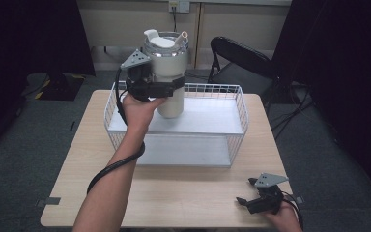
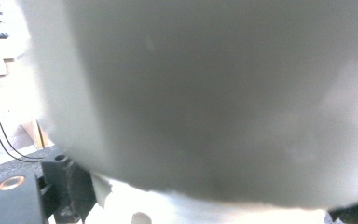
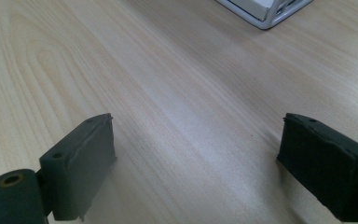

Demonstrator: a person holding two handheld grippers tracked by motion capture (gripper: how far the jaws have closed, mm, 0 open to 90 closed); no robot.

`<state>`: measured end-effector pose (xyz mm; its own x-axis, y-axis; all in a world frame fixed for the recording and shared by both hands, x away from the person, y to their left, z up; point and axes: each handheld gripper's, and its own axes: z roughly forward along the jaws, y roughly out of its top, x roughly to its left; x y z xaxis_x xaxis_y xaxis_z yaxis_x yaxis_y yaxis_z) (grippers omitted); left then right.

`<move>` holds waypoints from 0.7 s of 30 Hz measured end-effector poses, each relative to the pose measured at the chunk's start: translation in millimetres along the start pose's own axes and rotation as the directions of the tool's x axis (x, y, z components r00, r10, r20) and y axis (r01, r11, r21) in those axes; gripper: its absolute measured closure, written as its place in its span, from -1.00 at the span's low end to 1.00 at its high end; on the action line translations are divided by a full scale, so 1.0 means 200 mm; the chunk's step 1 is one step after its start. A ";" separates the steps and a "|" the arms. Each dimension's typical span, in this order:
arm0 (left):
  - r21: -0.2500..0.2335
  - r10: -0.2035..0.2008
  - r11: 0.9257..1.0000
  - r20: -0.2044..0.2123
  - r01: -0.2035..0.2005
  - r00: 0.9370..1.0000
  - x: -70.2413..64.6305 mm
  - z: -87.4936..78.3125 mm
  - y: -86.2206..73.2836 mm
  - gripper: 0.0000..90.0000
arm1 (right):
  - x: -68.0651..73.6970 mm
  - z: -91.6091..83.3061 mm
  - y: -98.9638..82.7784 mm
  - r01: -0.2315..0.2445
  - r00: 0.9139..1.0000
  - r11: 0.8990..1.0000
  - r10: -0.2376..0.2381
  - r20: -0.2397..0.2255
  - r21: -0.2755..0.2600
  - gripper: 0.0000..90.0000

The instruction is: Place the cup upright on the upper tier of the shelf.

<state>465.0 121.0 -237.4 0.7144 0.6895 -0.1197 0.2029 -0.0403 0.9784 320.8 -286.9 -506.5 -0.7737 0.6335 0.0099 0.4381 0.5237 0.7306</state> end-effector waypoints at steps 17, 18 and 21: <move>0.023 -0.008 1.000 -0.009 0.008 1.000 0.01 0.07 -0.03 -0.78 | 0.00 0.00 0.00 0.000 1.000 1.000 0.000 0.000 0.000 -0.78; 0.024 -0.008 1.000 -0.008 0.008 1.000 0.01 0.07 -0.04 -0.78 | 0.00 0.00 0.00 0.000 1.000 1.000 0.000 0.000 0.000 -0.78; 0.031 -0.006 1.000 -0.014 0.006 1.000 0.01 0.08 -0.04 -0.78 | 0.00 0.00 0.00 0.000 1.000 1.000 0.000 -0.001 0.000 -0.78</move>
<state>476.5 111.4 -248.4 0.7035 0.7000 -0.1230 0.2279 -0.0583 0.9719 320.9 -286.9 -506.5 -0.7739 0.6332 0.0106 0.4382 0.5233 0.7308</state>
